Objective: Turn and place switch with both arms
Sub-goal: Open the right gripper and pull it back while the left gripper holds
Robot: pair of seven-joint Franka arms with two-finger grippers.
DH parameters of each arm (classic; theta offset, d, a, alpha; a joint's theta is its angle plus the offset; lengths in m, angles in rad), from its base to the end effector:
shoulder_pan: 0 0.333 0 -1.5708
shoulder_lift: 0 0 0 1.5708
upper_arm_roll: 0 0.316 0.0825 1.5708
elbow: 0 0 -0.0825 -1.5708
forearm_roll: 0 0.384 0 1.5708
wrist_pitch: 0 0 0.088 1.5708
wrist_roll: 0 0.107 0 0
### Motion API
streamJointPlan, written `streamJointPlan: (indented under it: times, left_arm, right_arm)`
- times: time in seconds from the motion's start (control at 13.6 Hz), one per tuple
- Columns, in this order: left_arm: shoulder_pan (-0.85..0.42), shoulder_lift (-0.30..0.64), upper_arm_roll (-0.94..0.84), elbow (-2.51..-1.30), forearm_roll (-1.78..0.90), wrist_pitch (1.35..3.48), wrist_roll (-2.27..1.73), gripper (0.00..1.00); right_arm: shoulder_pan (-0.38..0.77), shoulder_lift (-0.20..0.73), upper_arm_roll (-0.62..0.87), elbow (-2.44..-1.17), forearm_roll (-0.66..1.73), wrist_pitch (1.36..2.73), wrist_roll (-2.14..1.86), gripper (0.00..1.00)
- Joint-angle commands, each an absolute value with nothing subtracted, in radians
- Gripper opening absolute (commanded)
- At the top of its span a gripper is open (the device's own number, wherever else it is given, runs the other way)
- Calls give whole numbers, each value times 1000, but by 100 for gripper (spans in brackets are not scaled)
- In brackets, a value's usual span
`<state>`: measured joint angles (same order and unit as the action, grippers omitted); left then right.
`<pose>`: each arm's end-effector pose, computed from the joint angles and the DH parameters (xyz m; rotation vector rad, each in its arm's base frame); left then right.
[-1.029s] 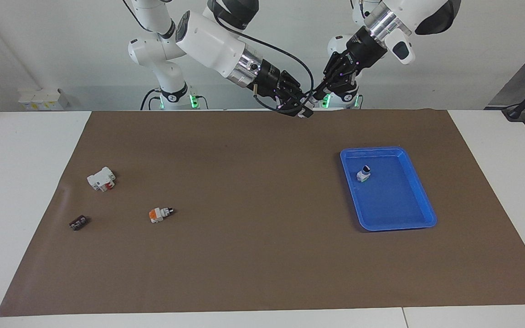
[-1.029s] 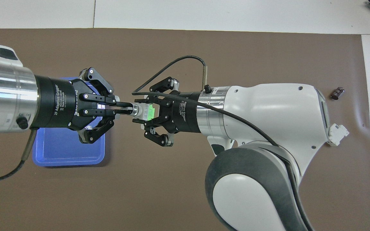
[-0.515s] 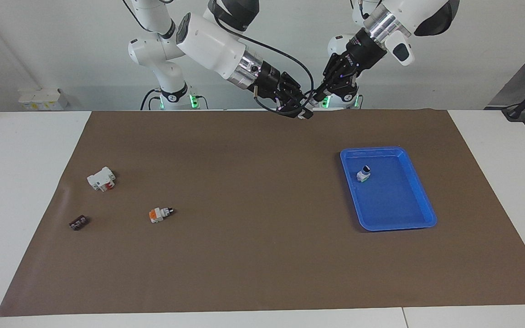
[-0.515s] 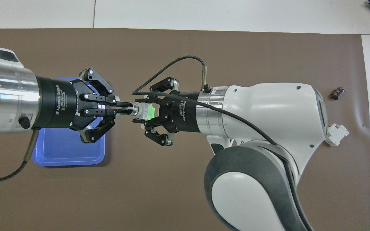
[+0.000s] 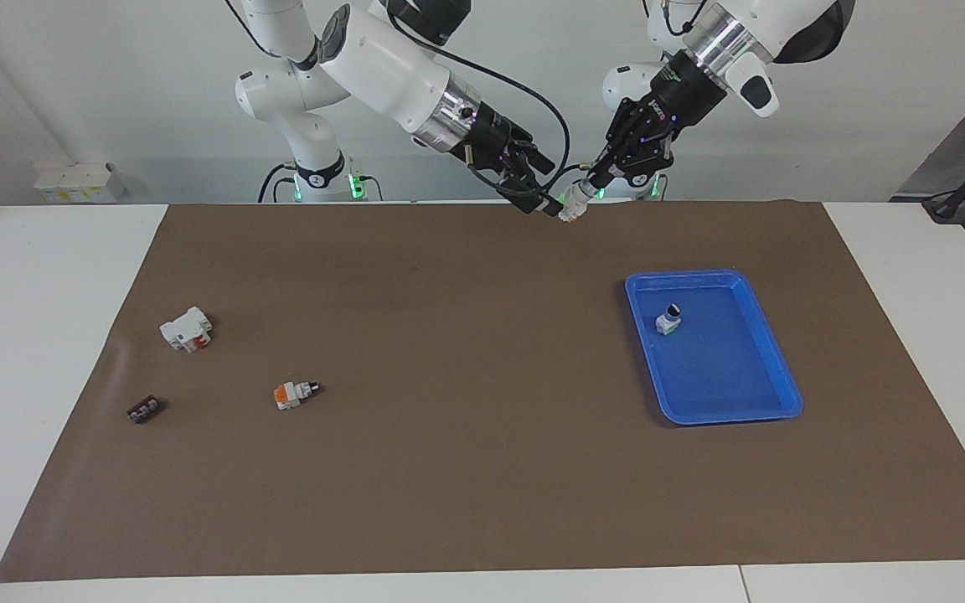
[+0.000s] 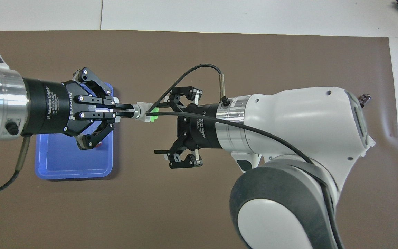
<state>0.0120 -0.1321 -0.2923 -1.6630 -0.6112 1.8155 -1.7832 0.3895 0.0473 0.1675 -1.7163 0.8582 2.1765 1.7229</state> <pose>0.4992 -0.2056 0.6868 1.8252 1.8174 -0.4679 0.5089 0.3480 0.6029 -1.7055 1.6333 0.7159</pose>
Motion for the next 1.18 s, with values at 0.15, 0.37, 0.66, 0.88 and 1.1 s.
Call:
streamJointPlan:
  times: [0.15,0.37,0.66,0.88,1.1]
  left_arm:
    - [38,-199,-259,-1784,-585,1864,-1689,0]
    - [38,-227,-252,-1851,-566,1882,-1588,0]
    - [37,-252,-213,-1943,-525,1962,-1505,0]
    - [38,-255,-203,-1980,-450,1979,-1418,0]
    - [37,-265,-166,-2005,-376,1976,-1209,0]
  right_arm:
    - [307,-18,169,-1733,741,2079,1626,99]
    - [281,-28,167,-1729,590,2079,1519,99]
    - [197,-28,167,-1735,453,2065,1282,99]
    - [108,-31,164,-1743,398,2011,1036,99]
    - [49,-37,163,-1741,180,1925,707,99]
